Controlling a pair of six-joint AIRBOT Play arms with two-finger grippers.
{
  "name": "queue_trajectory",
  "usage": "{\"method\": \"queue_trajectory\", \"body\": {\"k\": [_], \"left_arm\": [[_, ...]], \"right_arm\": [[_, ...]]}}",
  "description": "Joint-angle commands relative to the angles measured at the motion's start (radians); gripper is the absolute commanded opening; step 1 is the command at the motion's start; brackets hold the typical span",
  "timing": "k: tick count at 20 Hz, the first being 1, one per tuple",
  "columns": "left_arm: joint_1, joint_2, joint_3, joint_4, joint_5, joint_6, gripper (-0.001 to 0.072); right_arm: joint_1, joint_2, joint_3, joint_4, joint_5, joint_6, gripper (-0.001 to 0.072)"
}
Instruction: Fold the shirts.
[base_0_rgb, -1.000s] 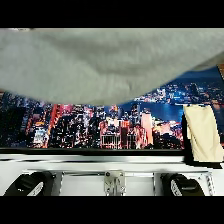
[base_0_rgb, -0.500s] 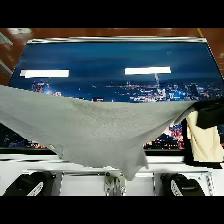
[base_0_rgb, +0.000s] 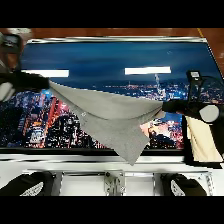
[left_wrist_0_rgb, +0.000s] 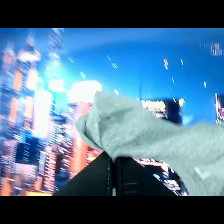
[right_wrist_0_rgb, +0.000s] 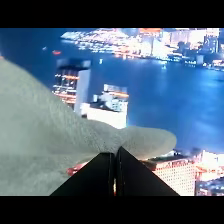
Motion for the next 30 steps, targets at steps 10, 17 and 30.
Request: {"method": "queue_trajectory", "body": {"k": [10, 17, 30], "left_arm": [[0.026, -0.225, 0.054, -0.380, -0.268, 0.175, 0.0603], [-0.006, -0.004, -0.426, -0.892, -0.151, 0.136, 0.0685], [-0.424, -0.192, -0.739, -1.372, 0.563, 0.118, 0.0664]], "right_arm": [[-0.006, -0.242, -0.021, 0.199, -0.134, 0.058, 0.0056], [-0.006, -0.206, -0.021, 0.173, -0.047, 0.047, 0.0057], [-0.006, -0.206, -0.021, 0.173, -0.022, 0.027, 0.0057]]}}
